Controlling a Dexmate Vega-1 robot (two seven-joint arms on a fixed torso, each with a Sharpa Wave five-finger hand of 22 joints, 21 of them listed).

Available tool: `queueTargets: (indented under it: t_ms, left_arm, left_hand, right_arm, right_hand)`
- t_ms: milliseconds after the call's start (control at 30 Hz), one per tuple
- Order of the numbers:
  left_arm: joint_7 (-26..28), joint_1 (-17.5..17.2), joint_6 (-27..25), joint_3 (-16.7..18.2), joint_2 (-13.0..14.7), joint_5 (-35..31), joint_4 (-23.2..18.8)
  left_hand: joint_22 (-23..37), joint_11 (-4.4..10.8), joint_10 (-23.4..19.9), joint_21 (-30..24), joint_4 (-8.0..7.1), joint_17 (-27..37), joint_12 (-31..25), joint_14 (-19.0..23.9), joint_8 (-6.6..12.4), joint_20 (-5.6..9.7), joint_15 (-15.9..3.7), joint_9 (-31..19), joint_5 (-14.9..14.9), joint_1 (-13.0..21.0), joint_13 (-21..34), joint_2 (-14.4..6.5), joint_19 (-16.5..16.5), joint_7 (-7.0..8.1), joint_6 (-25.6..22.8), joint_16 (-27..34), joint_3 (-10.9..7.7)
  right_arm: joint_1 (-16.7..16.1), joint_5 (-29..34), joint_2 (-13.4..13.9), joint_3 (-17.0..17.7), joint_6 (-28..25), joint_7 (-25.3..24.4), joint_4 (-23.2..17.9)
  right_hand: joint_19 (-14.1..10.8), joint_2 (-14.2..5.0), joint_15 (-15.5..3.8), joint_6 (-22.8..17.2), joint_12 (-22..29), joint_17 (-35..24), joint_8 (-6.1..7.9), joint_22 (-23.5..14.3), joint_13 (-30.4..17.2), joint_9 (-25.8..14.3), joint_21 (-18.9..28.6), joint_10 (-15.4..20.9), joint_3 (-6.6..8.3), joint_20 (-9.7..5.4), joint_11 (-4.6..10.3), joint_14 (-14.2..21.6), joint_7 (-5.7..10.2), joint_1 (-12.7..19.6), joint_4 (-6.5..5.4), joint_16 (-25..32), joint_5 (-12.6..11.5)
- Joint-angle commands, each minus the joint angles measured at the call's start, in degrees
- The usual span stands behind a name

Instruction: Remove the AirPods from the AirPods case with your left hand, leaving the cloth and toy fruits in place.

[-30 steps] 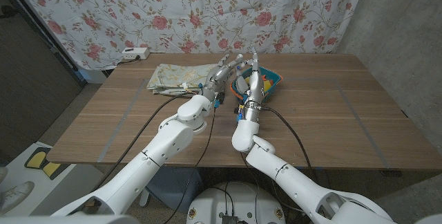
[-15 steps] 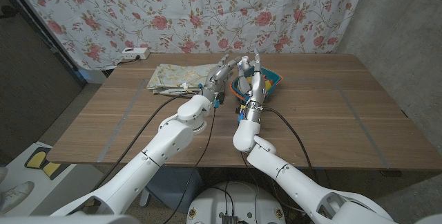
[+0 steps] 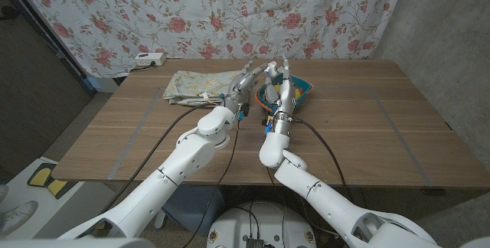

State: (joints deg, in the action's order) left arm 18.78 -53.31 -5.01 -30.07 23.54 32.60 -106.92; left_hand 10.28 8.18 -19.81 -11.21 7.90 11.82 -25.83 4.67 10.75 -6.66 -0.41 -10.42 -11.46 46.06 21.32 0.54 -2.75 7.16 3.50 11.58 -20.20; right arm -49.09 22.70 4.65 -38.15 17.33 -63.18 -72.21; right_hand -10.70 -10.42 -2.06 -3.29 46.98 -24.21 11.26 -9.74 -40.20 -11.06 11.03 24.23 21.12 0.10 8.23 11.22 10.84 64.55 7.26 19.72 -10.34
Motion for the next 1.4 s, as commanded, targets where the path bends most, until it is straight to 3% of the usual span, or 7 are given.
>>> queueTargets:
  t_ms: [33,333,567,633,767,1133,1400]
  left_arm:
    - [-0.04,-0.72,1.05,-0.15,-0.12,-1.23,-0.15]
    - [-0.69,-1.48,1.88,0.08,-0.24,-1.33,0.19]
    - [-0.92,-2.1,1.91,0.4,0.07,-1.12,-0.13]
    - [-0.7,-2.3,1.78,0.5,0.24,-1.24,-0.39]
    - [-0.85,-2.75,1.85,0.75,0.5,-1.0,-0.78]
    - [-1.86,-3.57,1.59,1.3,1.42,0.26,-1.22]
    - [-1.63,-4.29,1.79,1.56,1.89,0.61,-1.7]
  left_hand:
    - [0.08,-0.09,0.33,0.05,-0.03,0.05,0.4,-0.44,0.11,-0.22,0.14,0.07,0.14,-0.46,-0.03,0.18,0.3,0.08,0.45,0.0,0.22]
    - [0.08,-0.21,0.35,0.01,0.04,-0.05,0.84,-0.81,0.12,-0.23,0.24,0.08,0.14,-0.55,-0.28,0.11,0.38,0.24,0.65,0.05,0.24]
    - [0.09,0.22,0.04,0.0,0.07,-0.11,1.03,-1.02,0.16,-0.32,0.41,0.08,0.13,-0.64,-0.46,0.03,0.47,0.18,0.72,0.09,0.26]
    - [0.09,0.35,-0.16,0.01,0.1,-0.14,1.05,-1.09,0.16,-0.41,0.38,0.08,0.12,-0.64,-0.51,0.0,0.53,0.22,0.76,0.1,0.26]
    - [0.09,0.37,-0.39,0.0,0.16,-0.2,1.16,-1.22,0.14,-0.45,0.38,0.08,0.11,-0.64,-0.6,-0.03,0.59,0.31,0.91,0.12,0.25]
    - [0.08,0.76,-0.97,-0.06,0.22,-0.31,1.32,-1.23,0.22,-0.56,0.39,0.08,0.1,-0.72,-0.69,-0.15,0.58,0.32,0.94,0.27,0.26]
    - [0.08,0.83,-1.41,-0.1,0.24,-0.37,1.4,-1.15,0.25,-0.58,0.45,0.09,0.07,-0.79,-0.73,-0.28,0.59,0.38,0.99,0.39,0.26]
  right_arm:
    - [-1.41,-7.02,-0.71,2.18,3.83,4.58,-1.13]
    - [-4.08,-17.43,-1.73,5.47,6.49,12.49,-4.61]
    - [-5.55,-21.34,-1.82,6.97,6.88,16.63,-7.69]
    - [-5.81,-22.22,-1.86,7.27,6.82,17.62,-8.39]
    - [-6.23,-24.33,-1.94,7.8,7.12,19.96,-9.49]
    - [-7.39,-28.36,-1.86,8.93,6.19,24.44,-13.21]
    - [-8.16,-31.34,-1.88,9.68,4.91,27.45,-15.61]
  right_hand:
    - [-0.24,0.14,-10.84,-0.46,0.47,-0.25,0.16,-0.07,0.18,-0.25,0.1,5.31,-0.18,-0.25,3.99,0.73,-0.03,0.53,0.02,0.32,-0.12]
    - [-2.24,0.44,-10.92,-1.12,1.08,-0.91,0.01,-0.07,1.71,-0.23,0.68,7.8,-0.69,-0.13,4.05,2.86,-0.28,1.13,0.48,1.14,-0.12]
    - [-14.6,0.66,-10.91,-2.13,1.53,-4.23,-0.34,-0.54,4.83,-0.3,3.87,8.41,-2.92,4.41,4.15,5.53,0.68,3.02,1.02,2.77,0.07]
    - [-19.2,0.63,-10.88,-2.53,2.01,-5.49,-0.28,-0.68,4.51,-0.36,5.15,7.74,-3.62,3.26,4.06,6.21,1.42,3.68,0.99,3.29,0.13]
    - [-23.39,0.61,-10.85,-3.03,2.13,-6.71,-0.19,-0.77,4.4,-0.43,6.38,6.99,-4.22,2.3,4.1,6.56,1.48,4.34,0.96,3.69,0.18]
    - [-30.74,0.23,-10.74,-3.16,2.7,-7.15,-0.24,-0.96,3.48,-0.51,9.06,6.26,-4.61,-1.97,4.15,8.79,1.49,4.95,0.53,3.79,0.11]
    - [-36.98,0.8,-11.42,-3.77,2.34,-7.36,-0.12,-1.25,4.7,-0.49,12.27,7.5,-4.49,-8.3,4.02,15.91,1.26,7.23,1.26,4.68,0.05]
